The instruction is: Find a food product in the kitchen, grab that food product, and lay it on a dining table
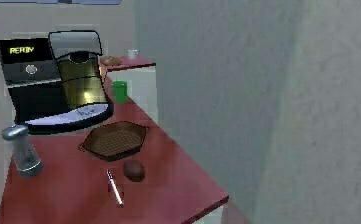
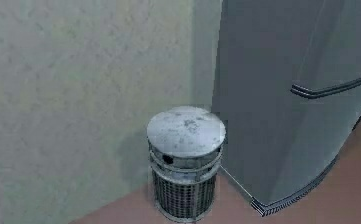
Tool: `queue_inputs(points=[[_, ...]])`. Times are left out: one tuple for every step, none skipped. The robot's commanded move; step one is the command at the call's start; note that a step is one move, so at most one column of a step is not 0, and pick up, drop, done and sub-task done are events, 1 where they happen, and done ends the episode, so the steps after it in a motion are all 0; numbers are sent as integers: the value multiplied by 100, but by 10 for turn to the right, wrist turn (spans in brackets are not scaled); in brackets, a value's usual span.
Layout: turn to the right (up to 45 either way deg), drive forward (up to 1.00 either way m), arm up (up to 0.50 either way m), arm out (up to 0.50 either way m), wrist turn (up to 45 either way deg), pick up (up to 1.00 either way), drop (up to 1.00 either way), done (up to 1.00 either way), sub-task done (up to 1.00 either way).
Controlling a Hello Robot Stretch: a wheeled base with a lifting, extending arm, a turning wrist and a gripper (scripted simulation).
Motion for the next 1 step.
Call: queue_inputs(points=[[-450, 0, 0, 0, 0, 0, 0, 0, 0]])
